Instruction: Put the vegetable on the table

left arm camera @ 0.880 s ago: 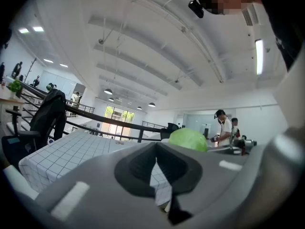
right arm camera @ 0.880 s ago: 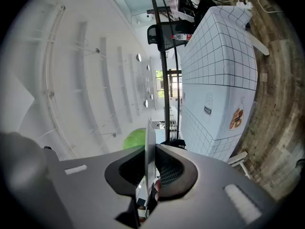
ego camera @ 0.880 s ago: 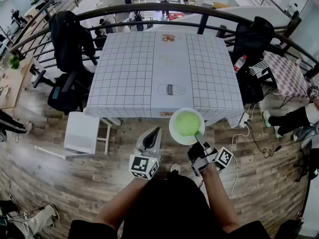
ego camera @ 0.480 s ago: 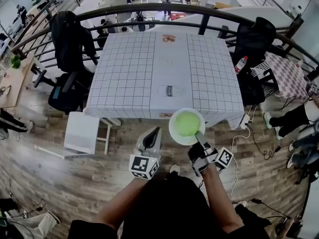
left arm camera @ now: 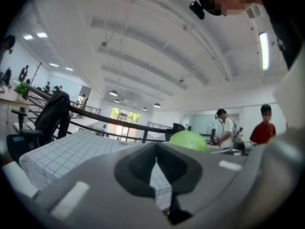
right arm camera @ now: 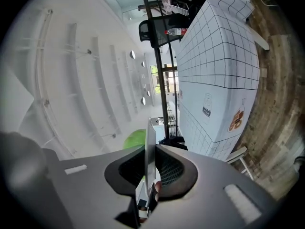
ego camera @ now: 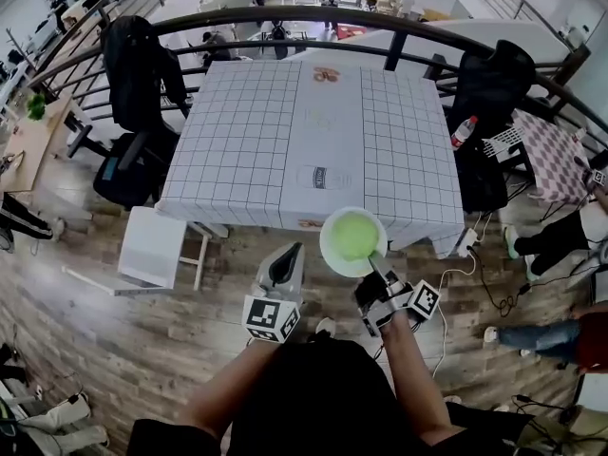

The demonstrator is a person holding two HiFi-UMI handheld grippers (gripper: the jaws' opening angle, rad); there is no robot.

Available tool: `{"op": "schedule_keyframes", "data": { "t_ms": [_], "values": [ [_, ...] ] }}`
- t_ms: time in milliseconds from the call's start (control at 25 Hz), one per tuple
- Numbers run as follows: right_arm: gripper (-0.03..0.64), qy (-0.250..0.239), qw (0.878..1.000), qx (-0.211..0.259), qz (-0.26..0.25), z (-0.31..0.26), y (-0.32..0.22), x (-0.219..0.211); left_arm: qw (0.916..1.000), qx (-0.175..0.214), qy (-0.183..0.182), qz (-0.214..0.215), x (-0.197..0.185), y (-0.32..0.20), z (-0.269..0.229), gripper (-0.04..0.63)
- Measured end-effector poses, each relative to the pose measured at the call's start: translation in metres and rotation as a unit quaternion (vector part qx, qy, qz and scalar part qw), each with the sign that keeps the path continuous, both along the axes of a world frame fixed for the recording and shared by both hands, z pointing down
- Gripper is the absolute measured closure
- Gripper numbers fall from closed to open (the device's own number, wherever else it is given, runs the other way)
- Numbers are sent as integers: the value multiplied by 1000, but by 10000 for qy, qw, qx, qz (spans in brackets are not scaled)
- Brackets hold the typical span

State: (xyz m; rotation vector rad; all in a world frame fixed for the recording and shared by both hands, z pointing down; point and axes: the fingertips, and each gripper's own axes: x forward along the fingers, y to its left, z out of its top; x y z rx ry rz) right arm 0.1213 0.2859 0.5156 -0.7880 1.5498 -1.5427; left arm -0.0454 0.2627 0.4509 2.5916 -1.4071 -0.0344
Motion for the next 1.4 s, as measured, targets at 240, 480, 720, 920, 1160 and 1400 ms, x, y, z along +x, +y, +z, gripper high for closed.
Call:
{"op": "schedule_keyframes", "data": {
  "t_ms": [240, 480, 720, 920, 1160, 1400],
  "values": [
    [583, 39, 9998, -74, -202, 8, -9, 20, 9998, -23, -82, -173, 18, -3, 7, 588],
    [584, -111, 9992, -17, -371, 8, -17, 29, 9992, -19, -84, -395, 29, -4, 12, 588],
    [584, -140, 9990, -50, -417, 6, -24, 36, 9986, -41, -223, -469, 33, -11, 7, 588],
    [586, -151, 9993, -94, -340, 15, -37, 35, 9986, -57, -283, -434, 28, -32, 14, 586],
    [586, -147, 9995, -173, -225, 17, -74, 33, 9993, -85, -207, -294, 25, -72, 23, 588],
    [586, -74, 9998, -168, -55, 12, -117, 35, 9996, -204, -104, -179, 19, -118, 26, 586]
  ]
}}
